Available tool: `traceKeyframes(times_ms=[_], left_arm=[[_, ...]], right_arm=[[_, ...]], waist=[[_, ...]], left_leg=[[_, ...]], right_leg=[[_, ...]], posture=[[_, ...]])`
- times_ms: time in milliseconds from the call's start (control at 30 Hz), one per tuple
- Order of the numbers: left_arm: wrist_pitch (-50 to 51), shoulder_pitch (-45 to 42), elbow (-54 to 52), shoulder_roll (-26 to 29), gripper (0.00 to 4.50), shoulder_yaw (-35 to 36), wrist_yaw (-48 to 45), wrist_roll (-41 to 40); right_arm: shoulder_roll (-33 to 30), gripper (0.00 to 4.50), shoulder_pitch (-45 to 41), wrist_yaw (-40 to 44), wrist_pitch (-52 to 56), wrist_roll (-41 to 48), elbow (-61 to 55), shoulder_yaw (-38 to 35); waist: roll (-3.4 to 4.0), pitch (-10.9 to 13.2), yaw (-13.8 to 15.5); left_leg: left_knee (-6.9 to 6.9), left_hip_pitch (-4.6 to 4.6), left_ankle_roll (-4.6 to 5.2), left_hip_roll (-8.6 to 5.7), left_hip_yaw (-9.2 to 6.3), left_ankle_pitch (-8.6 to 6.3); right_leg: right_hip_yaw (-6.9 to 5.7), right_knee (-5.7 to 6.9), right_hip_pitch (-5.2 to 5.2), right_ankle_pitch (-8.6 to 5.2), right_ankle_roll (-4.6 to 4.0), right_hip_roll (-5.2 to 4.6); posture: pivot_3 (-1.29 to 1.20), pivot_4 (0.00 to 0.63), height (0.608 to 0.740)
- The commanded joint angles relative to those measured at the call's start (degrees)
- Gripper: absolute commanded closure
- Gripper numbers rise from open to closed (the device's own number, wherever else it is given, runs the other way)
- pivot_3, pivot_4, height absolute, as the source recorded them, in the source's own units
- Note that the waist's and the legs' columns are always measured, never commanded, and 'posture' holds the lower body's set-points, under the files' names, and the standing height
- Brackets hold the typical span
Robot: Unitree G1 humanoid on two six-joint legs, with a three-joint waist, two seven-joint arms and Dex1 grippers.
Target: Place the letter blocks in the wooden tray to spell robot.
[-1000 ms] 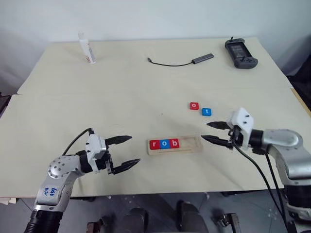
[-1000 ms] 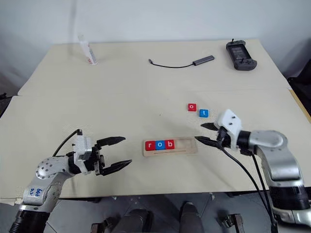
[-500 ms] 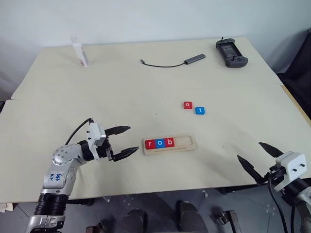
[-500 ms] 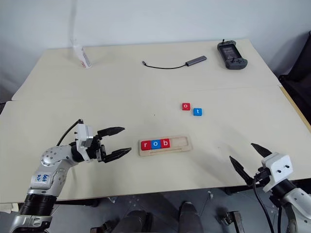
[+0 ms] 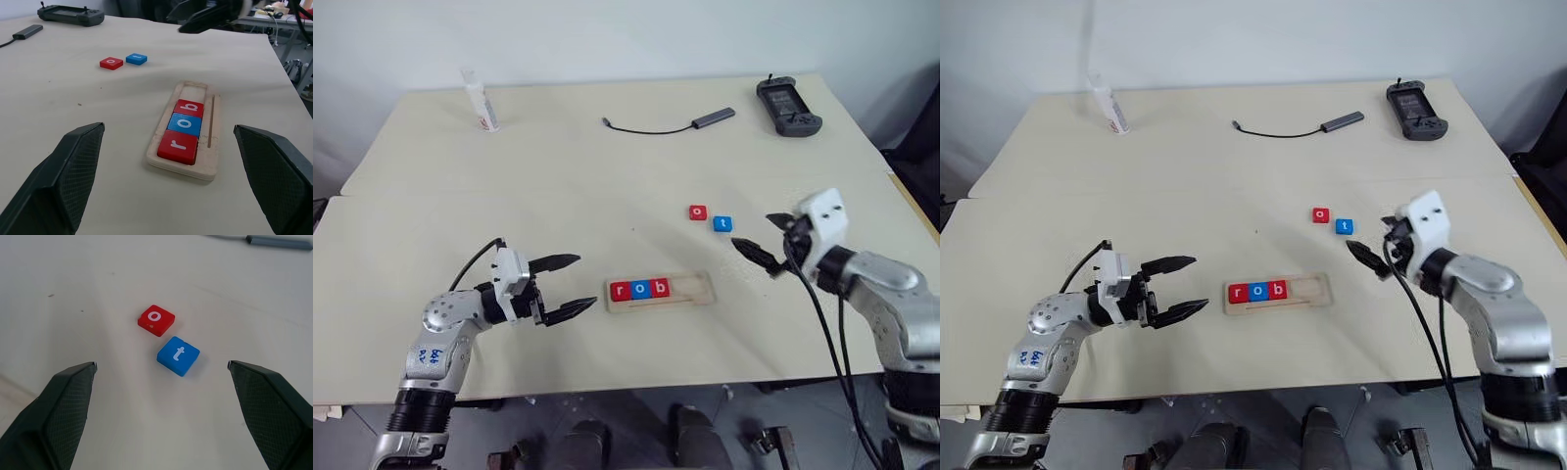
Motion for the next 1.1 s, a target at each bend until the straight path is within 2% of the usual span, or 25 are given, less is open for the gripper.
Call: traceKeyframes(times_ms=[33,533,833,1067,1100], left_arm=[[-0.2,1.0,-3.5,-0.2,0.00,0.3,1.0,0.0],[0.6,3.5,-7.0,-0.7,0.00,0.1,3.4,-0.2],[0.2,3.4,-7.1,-1.0,0.00,0.1,4.2,0.0],[0.3,4.3,-8.3,-1.0,0.00,0.4,5.6,0.3],[0.4,4.5,-8.5,-0.9,0.00,0.5,5.8,0.3]], right_arm=[[1.2,0.01,-4.2,-2.6,1.7,-2.4,4.0,1.8],[6.0,0.01,-12.0,-3.9,4.9,-3.4,8.0,5.4],[15.3,0.01,-25.6,-12.6,4.1,-10.4,29.2,8.5],[20.6,0.01,-30.0,-17.0,0.2,-13.3,40.6,7.9],[21.3,0.18,-30.2,-17.5,0.3,-13.3,41.2,7.8]], waist=[[0.00,0.0,0.1],[0.00,0.0,-0.3],[0.01,0.0,-0.7],[0.01,0.0,-1.7],[0.01,0.0,-1.8]], left_leg=[[-0.01,0.00,0.00,0.01,0.00,0.00],[-0.05,-0.07,0.06,0.04,-0.03,-0.05],[-0.04,-0.07,0.06,0.02,-0.02,-0.05],[-0.05,-0.07,0.07,-0.02,-0.05,-0.05],[-0.05,-0.07,0.07,-0.01,-0.05,-0.05]], right_leg=[[-0.01,0.00,0.00,0.00,0.00,0.01],[-0.09,0.06,-0.04,0.00,0.00,0.05],[-0.08,0.10,-0.06,0.00,0.00,0.04],[-0.12,0.12,-0.07,0.01,-0.01,0.01],[-0.13,0.13,-0.07,0.01,-0.01,0.01]], posture=[[0.00,0.150,0.740],[0.00,0.150,0.740],[0.00,0.150,0.740],[0.00,0.150,0.740],[0.00,0.150,0.740]])
